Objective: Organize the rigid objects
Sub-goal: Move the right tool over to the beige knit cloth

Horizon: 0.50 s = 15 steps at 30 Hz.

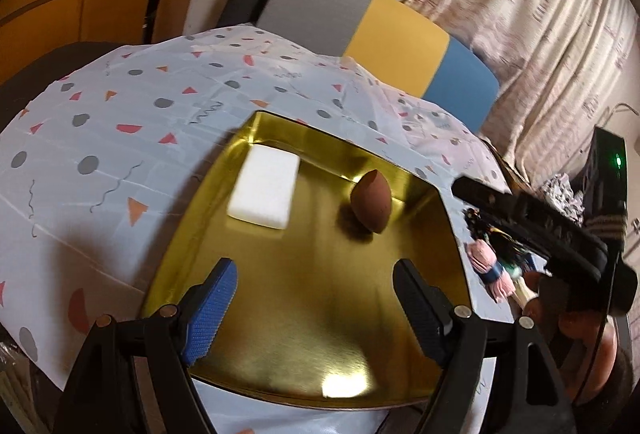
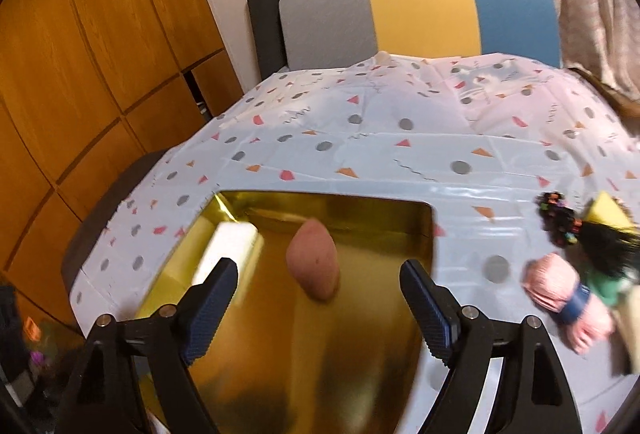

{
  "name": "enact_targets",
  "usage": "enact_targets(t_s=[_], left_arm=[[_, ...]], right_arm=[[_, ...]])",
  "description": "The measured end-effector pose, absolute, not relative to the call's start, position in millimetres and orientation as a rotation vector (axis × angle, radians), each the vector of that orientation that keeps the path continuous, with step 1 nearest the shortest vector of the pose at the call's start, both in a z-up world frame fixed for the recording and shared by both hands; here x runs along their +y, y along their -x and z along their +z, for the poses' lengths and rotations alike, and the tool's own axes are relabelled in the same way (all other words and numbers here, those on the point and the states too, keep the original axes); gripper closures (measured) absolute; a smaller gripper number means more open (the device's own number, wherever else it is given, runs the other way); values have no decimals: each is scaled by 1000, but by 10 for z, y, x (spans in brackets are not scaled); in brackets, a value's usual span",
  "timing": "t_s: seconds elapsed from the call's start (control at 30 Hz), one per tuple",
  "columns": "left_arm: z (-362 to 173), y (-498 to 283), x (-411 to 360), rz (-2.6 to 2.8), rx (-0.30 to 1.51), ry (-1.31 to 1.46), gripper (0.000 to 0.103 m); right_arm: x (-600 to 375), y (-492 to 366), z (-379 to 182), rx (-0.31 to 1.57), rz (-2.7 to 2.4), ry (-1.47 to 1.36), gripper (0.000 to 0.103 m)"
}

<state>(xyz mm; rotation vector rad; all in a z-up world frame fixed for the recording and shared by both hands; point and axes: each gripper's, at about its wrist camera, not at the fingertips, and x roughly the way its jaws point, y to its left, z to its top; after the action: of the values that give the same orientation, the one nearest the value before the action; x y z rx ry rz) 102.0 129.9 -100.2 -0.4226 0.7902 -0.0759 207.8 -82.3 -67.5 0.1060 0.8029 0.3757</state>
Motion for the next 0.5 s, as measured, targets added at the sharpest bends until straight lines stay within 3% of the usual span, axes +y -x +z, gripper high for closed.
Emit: enact_targets(t_s=[0.5], left_arm=[[-1044,-842,484,-262,848,296,22]], right_arm=[[-2001,-1400,-1023,867,179,-143,19]])
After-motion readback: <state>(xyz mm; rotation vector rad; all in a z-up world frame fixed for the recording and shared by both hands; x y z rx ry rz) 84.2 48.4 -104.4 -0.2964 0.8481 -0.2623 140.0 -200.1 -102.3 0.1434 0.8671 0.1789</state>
